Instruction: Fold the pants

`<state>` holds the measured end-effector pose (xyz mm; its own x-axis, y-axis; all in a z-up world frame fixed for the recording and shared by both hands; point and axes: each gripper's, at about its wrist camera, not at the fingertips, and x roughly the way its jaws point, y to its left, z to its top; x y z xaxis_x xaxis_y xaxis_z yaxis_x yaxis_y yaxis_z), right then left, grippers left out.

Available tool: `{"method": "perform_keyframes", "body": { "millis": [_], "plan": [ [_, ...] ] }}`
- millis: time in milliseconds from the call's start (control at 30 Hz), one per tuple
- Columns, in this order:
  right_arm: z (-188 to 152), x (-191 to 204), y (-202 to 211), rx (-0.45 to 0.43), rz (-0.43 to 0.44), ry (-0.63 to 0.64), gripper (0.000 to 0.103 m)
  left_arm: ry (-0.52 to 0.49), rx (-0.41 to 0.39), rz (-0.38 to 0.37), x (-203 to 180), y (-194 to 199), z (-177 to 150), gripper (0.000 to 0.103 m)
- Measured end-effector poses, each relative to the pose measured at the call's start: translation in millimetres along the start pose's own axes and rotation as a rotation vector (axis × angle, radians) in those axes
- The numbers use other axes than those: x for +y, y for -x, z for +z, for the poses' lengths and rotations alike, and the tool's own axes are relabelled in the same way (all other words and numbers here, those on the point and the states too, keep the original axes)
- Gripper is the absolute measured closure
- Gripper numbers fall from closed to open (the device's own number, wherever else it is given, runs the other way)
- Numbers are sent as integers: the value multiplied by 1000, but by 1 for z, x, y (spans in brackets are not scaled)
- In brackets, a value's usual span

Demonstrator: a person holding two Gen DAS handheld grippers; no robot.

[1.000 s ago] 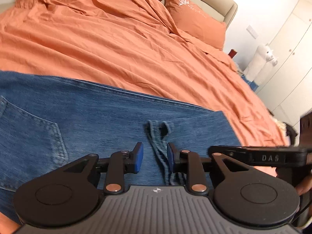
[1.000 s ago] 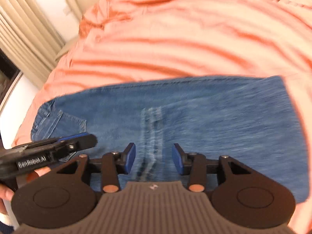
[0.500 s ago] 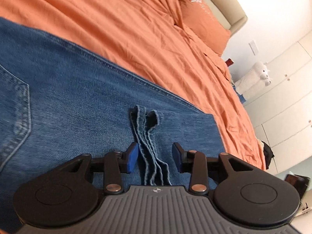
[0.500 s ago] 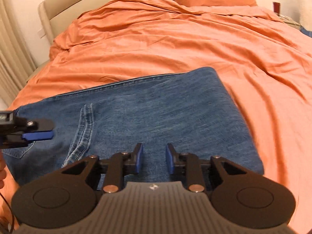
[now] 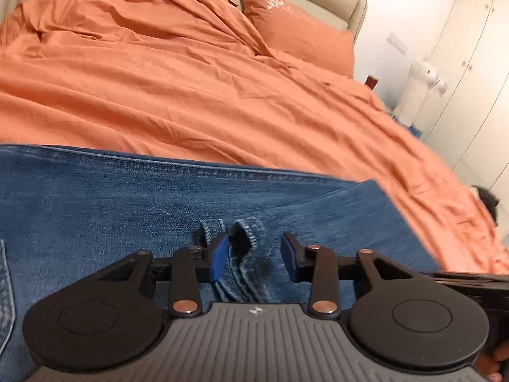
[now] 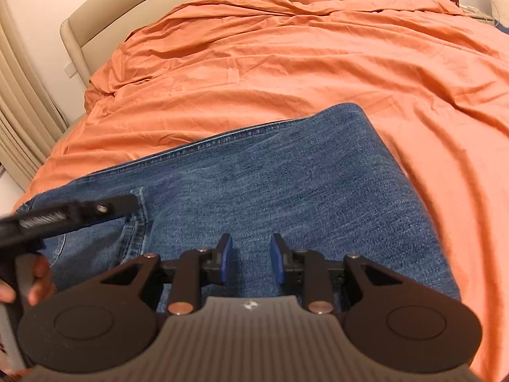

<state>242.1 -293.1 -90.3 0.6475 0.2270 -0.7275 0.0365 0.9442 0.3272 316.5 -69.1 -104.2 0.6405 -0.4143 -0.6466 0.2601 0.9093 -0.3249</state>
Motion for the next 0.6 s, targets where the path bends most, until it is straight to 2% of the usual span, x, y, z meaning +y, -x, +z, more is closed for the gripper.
{"method": "perform_keyframes", "body": {
  "millis": [67, 133, 200, 267, 333, 400, 500, 567, 600],
  "plan": [
    [0, 0, -1, -2, 0, 7, 80, -11, 24, 27, 0, -10, -2, 65],
    [-1, -1, -3, -1, 2, 12, 80, -40, 8, 46, -1, -10, -5, 86],
    [0, -2, -4, 1, 4, 7, 80, -52, -31, 22, -2, 0, -4, 102],
    [1, -3, -2, 2, 6, 1, 79, -34, -48, -19, -4, 15, 7, 102],
    [0, -2, 3, -7, 5, 9, 79, 19, -23, -49, 4, 26, 20, 102],
    [-1, 0, 7, -13, -4, 33, 79, 51, 4, -31, 16, 25, 25, 102],
    [-3, 2, 6, -6, 0, 43, 78, 47, 55, 9, 23, 2, 14, 102],
    [-4, 3, 3, 3, -11, 54, 78, 41, 51, 15, 22, -5, 7, 101],
    [-5, 4, 2, 5, -16, 63, 78, 44, 53, 15, 23, -6, 7, 97]
  ]
}}
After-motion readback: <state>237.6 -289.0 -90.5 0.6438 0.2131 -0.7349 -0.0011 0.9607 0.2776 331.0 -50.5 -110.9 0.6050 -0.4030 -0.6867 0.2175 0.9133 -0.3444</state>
